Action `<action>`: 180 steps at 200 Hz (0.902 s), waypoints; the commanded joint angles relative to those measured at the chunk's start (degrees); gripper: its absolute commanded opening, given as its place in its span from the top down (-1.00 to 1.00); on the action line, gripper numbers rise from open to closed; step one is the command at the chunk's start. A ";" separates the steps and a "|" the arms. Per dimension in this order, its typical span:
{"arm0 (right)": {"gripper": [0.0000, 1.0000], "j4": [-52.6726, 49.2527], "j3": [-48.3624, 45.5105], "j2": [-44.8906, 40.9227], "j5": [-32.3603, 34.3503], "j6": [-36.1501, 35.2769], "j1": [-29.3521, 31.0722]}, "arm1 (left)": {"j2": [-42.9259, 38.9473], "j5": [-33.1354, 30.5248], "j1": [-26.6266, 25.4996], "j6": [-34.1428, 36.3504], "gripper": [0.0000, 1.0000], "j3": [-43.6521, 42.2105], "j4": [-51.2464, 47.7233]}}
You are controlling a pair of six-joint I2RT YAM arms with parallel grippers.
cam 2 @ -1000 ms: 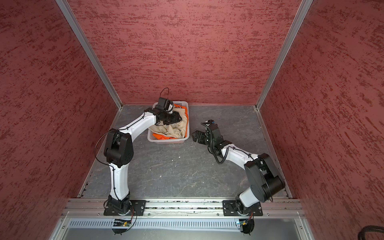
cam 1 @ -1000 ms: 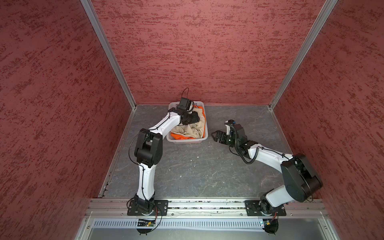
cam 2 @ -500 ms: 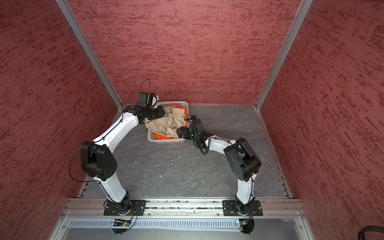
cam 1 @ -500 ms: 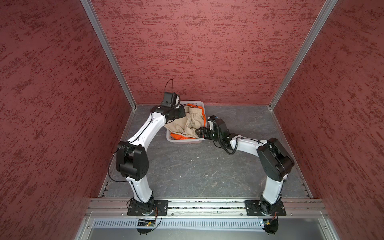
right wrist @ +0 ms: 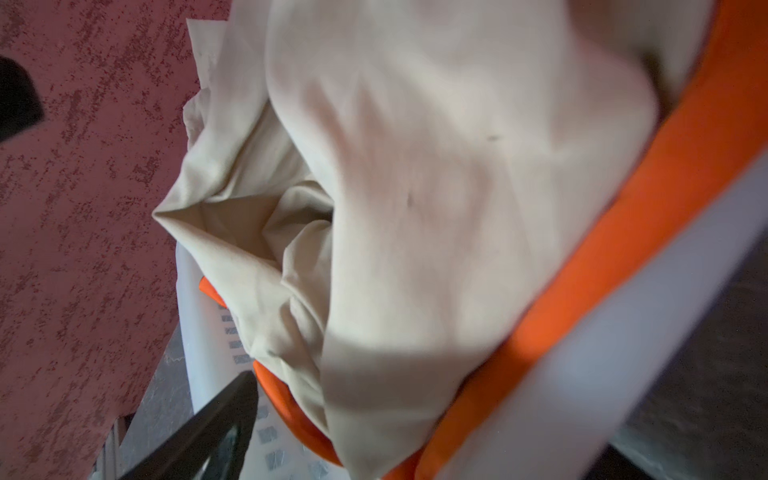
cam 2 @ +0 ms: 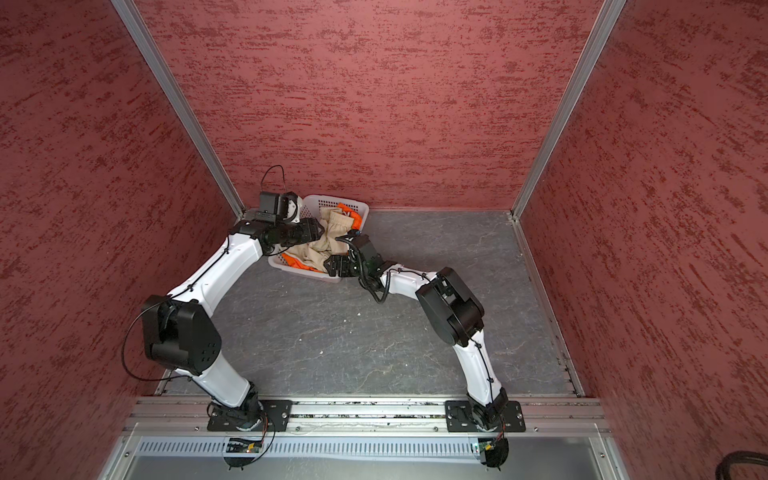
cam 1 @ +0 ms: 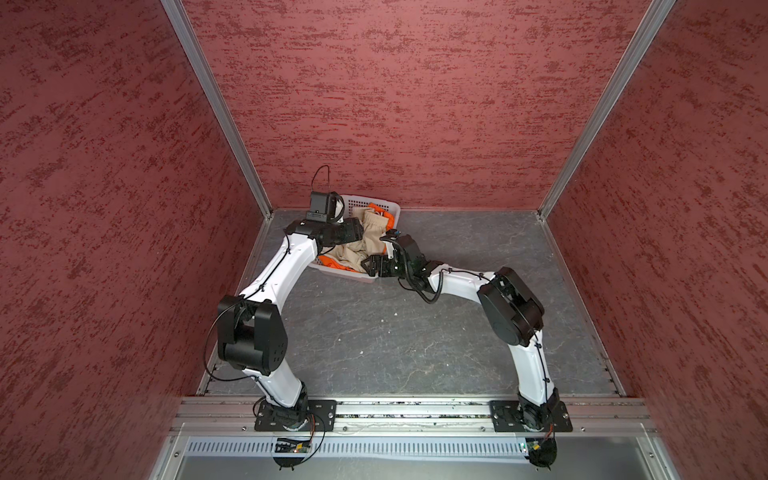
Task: Fold and stack the shorts
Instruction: 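Reach both grippers into the white basket and grasp the beige shorts, then lift the beige shorts onto the table with left gripper while right draws back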
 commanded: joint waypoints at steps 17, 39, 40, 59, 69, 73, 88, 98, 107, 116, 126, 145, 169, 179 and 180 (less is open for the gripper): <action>-0.97 -4.50 4.22 0.04 1.95 -6.09 0.27 | 6.71 0.38 1.38 3.69 -0.57 4.48 1.37; -0.97 -3.04 -0.07 -4.54 3.36 -6.52 0.18 | 11.01 0.39 1.76 5.00 -0.66 8.07 0.89; -0.97 -2.96 -0.34 -4.79 3.39 -6.52 0.18 | 11.19 0.43 1.76 5.08 -0.66 8.30 0.89; -0.97 -2.39 -4.38 -8.41 3.85 -6.44 0.05 | 14.80 0.70 1.49 6.01 -0.72 11.35 0.92; -0.97 -2.27 -6.19 -10.20 3.95 -6.19 0.09 | 16.73 1.33 1.34 6.34 -0.79 13.44 0.46; -0.97 -2.23 -7.22 -10.99 4.03 -6.13 0.09 | 17.54 1.53 1.25 6.38 -0.79 14.14 0.37; -0.97 -1.95 -10.58 -13.67 4.65 -5.65 0.01 | 20.33 2.35 0.98 6.52 -0.77 16.50 0.69; -0.97 -1.43 -13.10 -15.55 5.20 -5.22 0.00 | 22.35 2.79 0.88 6.39 -0.68 17.89 0.76; -0.98 -1.07 -15.27 -17.12 5.72 -4.95 -0.08 | 24.03 2.44 0.78 5.75 -0.40 19.10 0.63; -0.97 -0.96 -17.37 -18.80 6.32 -4.76 -0.25 | 25.41 0.91 1.00 4.00 0.04 19.92 0.38; -0.97 -1.00 -19.50 -20.51 6.98 -4.69 -0.39 | 26.26 0.13 1.62 1.90 0.40 19.89 0.31; -0.97 -1.63 -23.00 -23.16 8.22 -4.76 -0.82 | 26.38 -0.29 3.40 -1.26 0.76 17.54 0.80; -0.97 -2.18 -26.39 -25.58 9.36 -4.76 -1.40 | 23.35 -1.86 6.12 -4.15 0.87 9.72 3.89; -0.97 -2.35 -27.33 -26.19 9.46 -4.72 -1.57 | 21.65 -2.28 7.57 -4.83 0.87 6.24 4.95; -0.97 -2.40 -27.42 -26.21 9.47 -4.70 -1.57 | 21.48 -2.36 7.69 -4.89 0.87 5.89 5.02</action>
